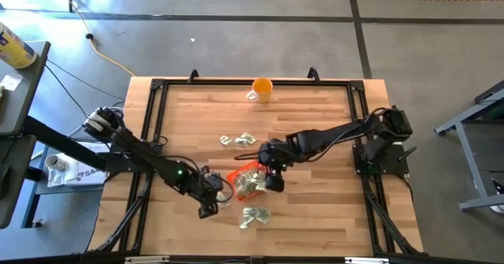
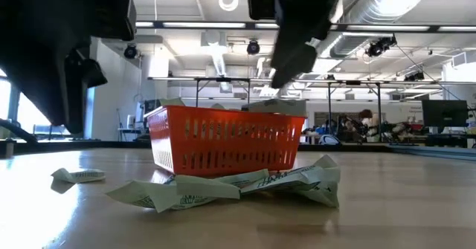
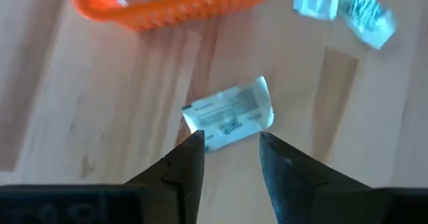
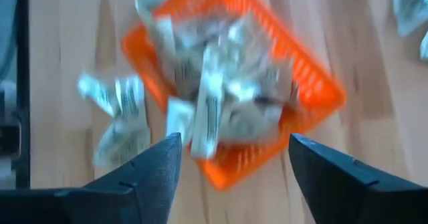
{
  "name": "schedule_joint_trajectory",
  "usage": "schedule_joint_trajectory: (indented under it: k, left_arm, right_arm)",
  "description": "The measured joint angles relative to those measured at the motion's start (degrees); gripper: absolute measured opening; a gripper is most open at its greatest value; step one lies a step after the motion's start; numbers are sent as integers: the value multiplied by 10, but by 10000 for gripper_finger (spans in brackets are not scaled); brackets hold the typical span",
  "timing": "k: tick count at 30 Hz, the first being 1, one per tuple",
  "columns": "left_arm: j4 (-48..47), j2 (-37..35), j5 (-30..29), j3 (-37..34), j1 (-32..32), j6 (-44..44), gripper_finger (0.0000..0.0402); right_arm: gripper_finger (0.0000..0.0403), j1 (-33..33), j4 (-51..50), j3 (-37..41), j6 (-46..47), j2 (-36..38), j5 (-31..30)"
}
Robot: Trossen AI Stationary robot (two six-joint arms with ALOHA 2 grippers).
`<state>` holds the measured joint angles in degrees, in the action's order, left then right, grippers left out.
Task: Pick and place Stevia / Truvia into bins
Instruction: Put the stevia packet into the bin
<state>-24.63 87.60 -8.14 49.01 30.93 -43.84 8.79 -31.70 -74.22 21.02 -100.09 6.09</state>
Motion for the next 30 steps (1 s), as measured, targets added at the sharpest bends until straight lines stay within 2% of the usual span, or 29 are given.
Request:
schedule_joint_trajectory:
  k: [7,14,18,21,24,28,30]
  left_arm:
    - [13,42,3,0,2,0,177]
    - [13,44,2,0,2,-1,177]
    - [12,44,7,0,2,-2,172]
    - [11,44,22,0,2,-7,170]
    - [9,44,38,0,2,-18,171]
    - [6,44,48,0,2,-19,168]
    - [5,44,48,0,2,-18,168]
  right_arm:
    - [266,58,-121,0,-30,0,3]
    - [265,105,-82,1,9,-16,9]
    - [251,99,-54,1,47,-55,58]
    - [212,98,-38,1,71,-78,69]
    - [145,100,-7,1,92,-86,64]
    - [38,104,33,1,111,-87,16]
    - [10,101,54,1,119,-87,-12]
